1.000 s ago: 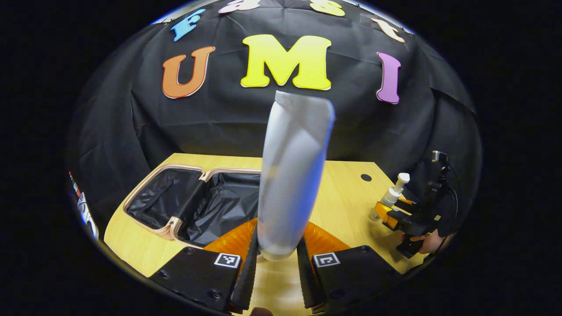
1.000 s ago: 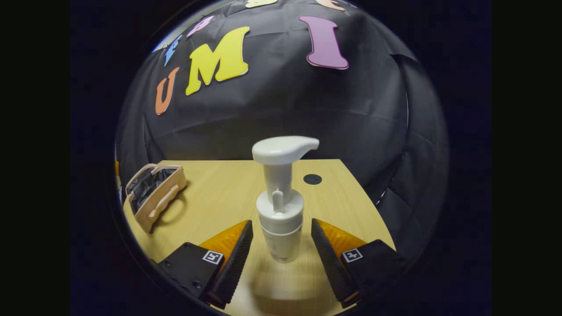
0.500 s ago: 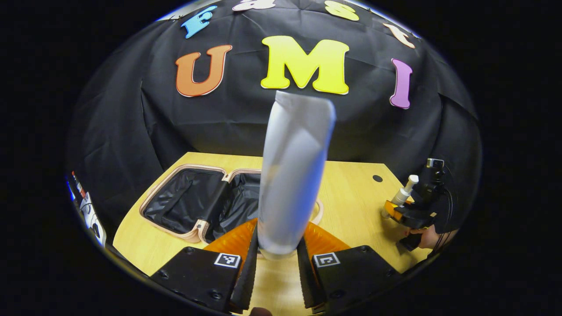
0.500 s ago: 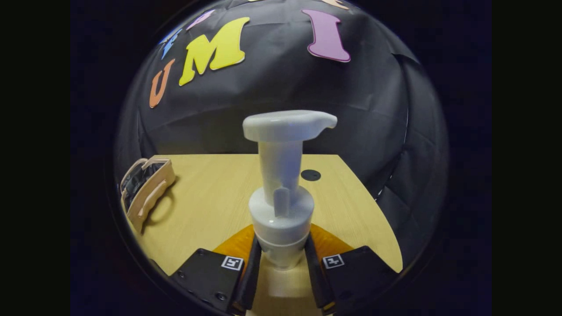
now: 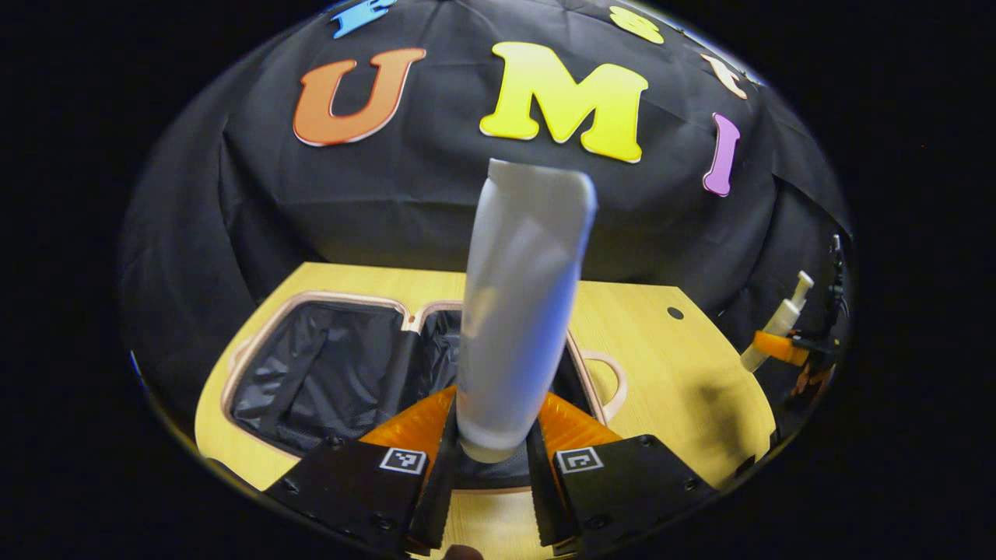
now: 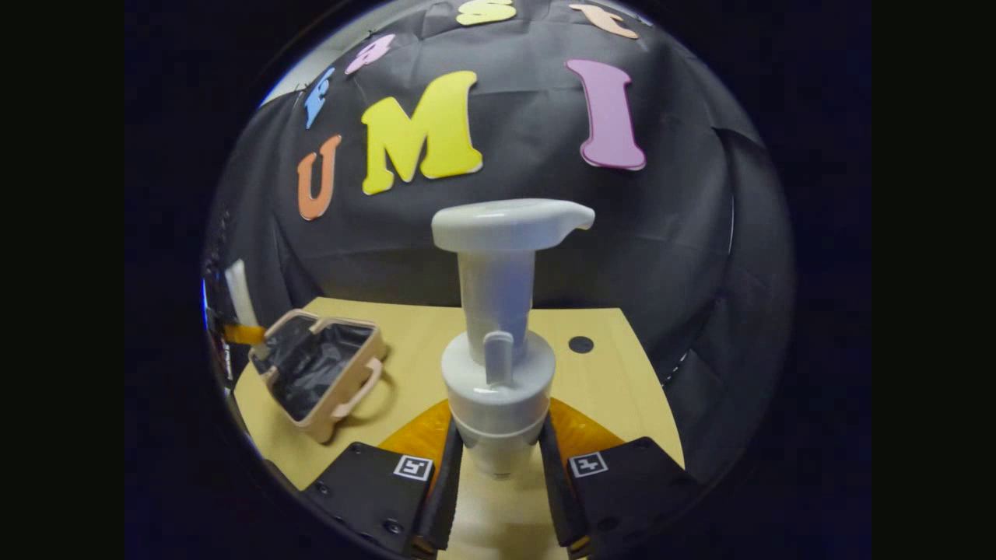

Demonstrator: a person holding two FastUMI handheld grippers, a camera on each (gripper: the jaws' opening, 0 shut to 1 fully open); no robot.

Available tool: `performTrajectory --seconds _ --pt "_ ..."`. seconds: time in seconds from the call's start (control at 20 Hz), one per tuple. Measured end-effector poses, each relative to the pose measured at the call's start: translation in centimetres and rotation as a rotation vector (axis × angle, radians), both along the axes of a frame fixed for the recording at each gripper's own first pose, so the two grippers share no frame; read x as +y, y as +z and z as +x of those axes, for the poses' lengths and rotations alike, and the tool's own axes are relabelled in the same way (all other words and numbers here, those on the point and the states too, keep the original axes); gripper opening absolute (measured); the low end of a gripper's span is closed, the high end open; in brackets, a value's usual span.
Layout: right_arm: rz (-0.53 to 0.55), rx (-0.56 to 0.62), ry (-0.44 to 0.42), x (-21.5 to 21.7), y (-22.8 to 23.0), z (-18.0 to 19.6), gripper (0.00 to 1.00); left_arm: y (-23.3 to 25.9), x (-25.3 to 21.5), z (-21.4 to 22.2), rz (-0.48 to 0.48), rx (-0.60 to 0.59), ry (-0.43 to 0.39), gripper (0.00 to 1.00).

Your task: First open the suitcase, pack the skin care products into it, and then close the suitcase.

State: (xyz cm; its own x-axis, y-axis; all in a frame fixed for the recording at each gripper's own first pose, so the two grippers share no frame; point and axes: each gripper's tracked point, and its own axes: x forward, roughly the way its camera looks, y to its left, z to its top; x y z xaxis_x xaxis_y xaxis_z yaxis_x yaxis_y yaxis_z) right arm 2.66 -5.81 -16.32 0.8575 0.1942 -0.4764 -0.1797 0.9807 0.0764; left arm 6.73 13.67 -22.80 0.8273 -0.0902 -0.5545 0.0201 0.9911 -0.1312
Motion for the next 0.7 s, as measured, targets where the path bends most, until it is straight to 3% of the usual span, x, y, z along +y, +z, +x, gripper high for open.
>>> performTrajectory --seconds 0.35,0.45,0.5,0.55,0.6,0.7 --pt "0.15 0.045 -0.019 4.9 6.0 -5.0 0.46 -6.6 1.4 3.4 -0.052 0.189 -0.127 0.43" --pt "0.156 0.04 -0.024 5.7 7.1 -6.1 0.46 -8.6 1.3 3.9 -0.057 0.293 -0.162 0.43" --pt "0.155 0.036 -0.025 6.0 7.6 -6.5 0.46 -9.5 1.4 3.8 -0.056 0.357 -0.178 0.36" --pt "0.153 0.034 -0.022 6.4 7.9 -6.9 0.46 -10.4 1.7 3.6 -0.043 0.43 -0.179 0.49" --pt "0.146 0.032 -0.017 6.6 8.2 -7.4 0.46 -11.1 1.9 3.6 -0.037 0.493 -0.188 0.42" --pt "0.125 0.032 -0.006 7.1 8.4 -8.2 0.46 -12.2 1.7 3.4 -0.055 0.595 -0.212 0.42"
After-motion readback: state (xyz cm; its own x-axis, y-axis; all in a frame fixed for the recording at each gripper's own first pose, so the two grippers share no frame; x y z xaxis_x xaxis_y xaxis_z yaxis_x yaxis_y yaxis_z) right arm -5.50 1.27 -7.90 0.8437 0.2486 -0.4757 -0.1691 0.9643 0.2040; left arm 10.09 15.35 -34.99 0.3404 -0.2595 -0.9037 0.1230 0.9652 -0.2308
